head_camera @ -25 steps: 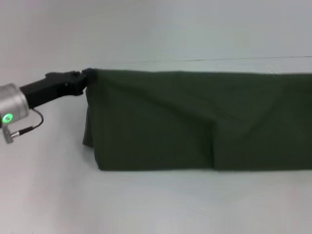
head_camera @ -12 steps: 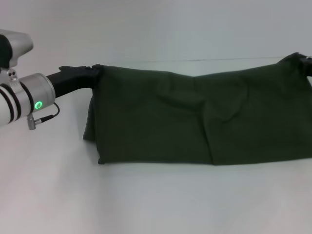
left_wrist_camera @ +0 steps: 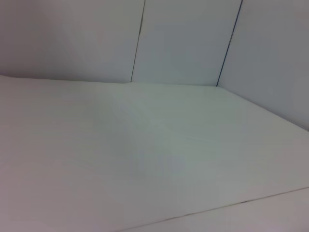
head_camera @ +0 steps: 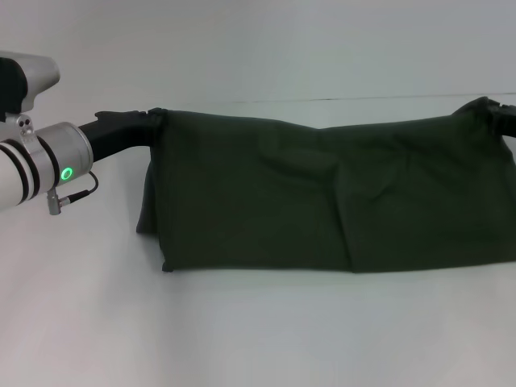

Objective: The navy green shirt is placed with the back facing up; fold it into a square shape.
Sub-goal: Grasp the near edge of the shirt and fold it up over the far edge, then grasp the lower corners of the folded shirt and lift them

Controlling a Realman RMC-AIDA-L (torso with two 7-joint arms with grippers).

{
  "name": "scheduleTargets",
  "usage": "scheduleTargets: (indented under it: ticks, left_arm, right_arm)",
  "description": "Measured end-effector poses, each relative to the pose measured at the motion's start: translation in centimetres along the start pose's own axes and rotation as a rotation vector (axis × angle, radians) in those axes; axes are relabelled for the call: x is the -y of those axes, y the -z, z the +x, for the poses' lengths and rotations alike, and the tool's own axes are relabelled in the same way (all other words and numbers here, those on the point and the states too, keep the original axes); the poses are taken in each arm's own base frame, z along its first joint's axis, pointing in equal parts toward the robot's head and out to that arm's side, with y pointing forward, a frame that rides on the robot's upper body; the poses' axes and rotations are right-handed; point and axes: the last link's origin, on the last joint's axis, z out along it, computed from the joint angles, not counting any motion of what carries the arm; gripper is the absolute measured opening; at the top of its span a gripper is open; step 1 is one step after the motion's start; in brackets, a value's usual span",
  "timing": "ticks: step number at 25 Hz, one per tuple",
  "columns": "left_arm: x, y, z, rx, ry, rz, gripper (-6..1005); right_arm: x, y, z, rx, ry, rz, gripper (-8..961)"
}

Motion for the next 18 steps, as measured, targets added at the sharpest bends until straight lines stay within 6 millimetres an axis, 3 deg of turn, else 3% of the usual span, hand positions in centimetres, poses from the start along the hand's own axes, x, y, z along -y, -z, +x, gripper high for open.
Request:
scheduleTargets:
  ticks: [8, 9, 12, 18]
  left_arm:
    - [0.4, 0.1, 0.0, -0.016, 0.04, 0.023, 65]
    - [0.5, 0.2, -0.1, -0.025, 0.055, 0.031, 71]
    - [0.9, 0.5, -0.2, -0.048, 0.09, 0.046, 288]
    - [1.4, 1.3, -0.2, -0.076, 0.119, 0.043, 538]
  right_arm:
    - [-0.3, -0.3, 0.0, -0.018, 0.033, 0.002, 92]
    - [-0.1, -0.2, -0.1, -0.011, 0.03, 0.006, 139]
    - [0.2, 0.0, -0.6, 0.013, 0.022, 0.017, 281]
    - [0.5, 0.3, -1.0, 0.02, 0.028, 0.012, 461]
